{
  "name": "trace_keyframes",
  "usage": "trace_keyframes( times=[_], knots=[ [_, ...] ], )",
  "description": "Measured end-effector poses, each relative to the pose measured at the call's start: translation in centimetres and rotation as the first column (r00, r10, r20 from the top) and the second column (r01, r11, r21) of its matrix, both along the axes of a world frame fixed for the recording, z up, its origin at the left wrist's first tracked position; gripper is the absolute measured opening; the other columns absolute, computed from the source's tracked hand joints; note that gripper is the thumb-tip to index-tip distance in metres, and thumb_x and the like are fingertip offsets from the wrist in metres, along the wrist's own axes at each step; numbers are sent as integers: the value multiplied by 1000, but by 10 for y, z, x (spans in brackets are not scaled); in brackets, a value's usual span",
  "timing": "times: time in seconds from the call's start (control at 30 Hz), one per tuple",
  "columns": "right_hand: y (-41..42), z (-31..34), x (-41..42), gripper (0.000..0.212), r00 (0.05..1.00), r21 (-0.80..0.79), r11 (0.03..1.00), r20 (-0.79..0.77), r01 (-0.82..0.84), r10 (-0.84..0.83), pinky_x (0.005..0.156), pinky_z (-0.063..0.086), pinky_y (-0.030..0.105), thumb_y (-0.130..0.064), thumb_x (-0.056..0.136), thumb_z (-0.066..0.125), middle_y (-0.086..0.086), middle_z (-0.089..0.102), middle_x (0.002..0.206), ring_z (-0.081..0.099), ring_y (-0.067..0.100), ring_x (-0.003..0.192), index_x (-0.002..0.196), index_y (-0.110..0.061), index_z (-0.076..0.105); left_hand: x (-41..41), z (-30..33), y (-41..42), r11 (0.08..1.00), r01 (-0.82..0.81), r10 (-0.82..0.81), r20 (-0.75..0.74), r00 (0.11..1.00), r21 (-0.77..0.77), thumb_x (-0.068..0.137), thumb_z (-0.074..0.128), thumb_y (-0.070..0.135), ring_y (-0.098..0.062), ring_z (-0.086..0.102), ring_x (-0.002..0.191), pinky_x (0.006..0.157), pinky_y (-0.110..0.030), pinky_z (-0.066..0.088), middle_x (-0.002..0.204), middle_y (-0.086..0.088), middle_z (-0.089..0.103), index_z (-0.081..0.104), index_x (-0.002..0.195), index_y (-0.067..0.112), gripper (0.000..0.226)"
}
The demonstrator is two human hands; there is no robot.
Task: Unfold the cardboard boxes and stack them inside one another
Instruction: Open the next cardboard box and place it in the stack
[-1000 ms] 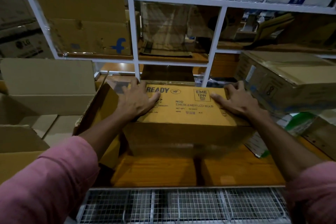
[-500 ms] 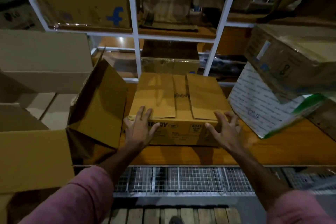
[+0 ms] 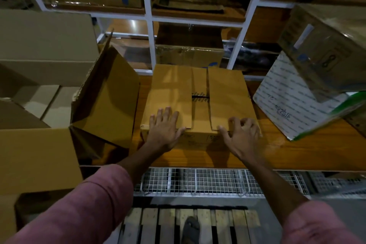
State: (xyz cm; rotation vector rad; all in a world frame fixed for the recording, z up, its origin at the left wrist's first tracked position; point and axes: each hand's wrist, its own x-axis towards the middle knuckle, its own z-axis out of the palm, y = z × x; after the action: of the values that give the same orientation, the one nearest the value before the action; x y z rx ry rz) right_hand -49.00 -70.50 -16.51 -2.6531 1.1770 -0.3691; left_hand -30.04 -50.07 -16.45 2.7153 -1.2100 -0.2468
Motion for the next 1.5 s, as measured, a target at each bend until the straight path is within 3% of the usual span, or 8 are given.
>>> trace_keyframes(
  times=[0.27,0.5,0.63,0.73,0.9,1.0,1.23,1.5],
  knots=[
    [22,3,8,56,985,-15,985,-6,-174,174,114,34,56,-57,98,47,17,44,145,36,36,138,140,-20,51,-7,-2,-14,996,52,-55,36,998,72,96,6,75,-38,-16,154,116,-72,-4,168,-2,-21,-7,162,27,83],
    [84,-4,48,40,895,133,927,339,-350,289,97,48,45,-26,102,43,12,59,128,51,24,116,132,-6,58,0,9,-45,953,295,-294,-27,955,71,107,18,54,-29,-11,157,114,-76,6,172,1,-6,31,156,38,53],
    [75,-9,57,55,944,105,939,77,-328,322,123,25,54,-32,106,31,12,29,165,15,25,156,154,-6,38,2,11,-49,965,234,-231,-41,972,116,107,18,53,-30,-4,158,114,-76,9,172,2,5,45,145,30,53],
    [70,-4,60,59,952,52,951,-15,-305,307,117,25,60,-38,108,32,1,-3,173,-14,15,157,161,-14,24,-2,11,-48,976,183,-189,41,981,121,107,23,50,-32,4,157,112,-76,15,169,1,12,46,142,30,46],
    [48,14,57,58,913,-175,896,-66,-408,402,102,43,58,-39,106,40,4,3,173,-10,19,158,158,-12,34,-1,10,-52,987,116,-131,142,981,111,101,41,49,-33,22,147,104,-76,27,160,-2,24,44,139,33,41],
    [19,17,50,61,898,-320,845,-257,-429,358,115,15,74,-46,107,30,6,9,172,-6,24,159,158,-14,32,-1,12,-55,987,83,-104,158,982,138,102,39,49,-34,23,144,103,-75,26,160,-5,23,50,135,31,39],
    [-61,11,15,86,905,-101,989,-421,-106,54,125,-5,59,-67,98,-3,19,0,170,-12,37,156,161,-13,19,10,0,-39,994,81,-98,245,965,79,90,21,59,-30,30,143,100,-63,26,162,-4,28,56,133,33,61],
    [-63,12,13,82,894,-41,996,-446,-75,49,123,-11,59,-67,102,7,14,-10,169,-22,36,154,156,-13,37,11,-5,-37,997,82,-76,213,974,-17,90,29,57,-36,23,149,110,-69,21,164,-7,26,57,133,31,57]
  ],
)
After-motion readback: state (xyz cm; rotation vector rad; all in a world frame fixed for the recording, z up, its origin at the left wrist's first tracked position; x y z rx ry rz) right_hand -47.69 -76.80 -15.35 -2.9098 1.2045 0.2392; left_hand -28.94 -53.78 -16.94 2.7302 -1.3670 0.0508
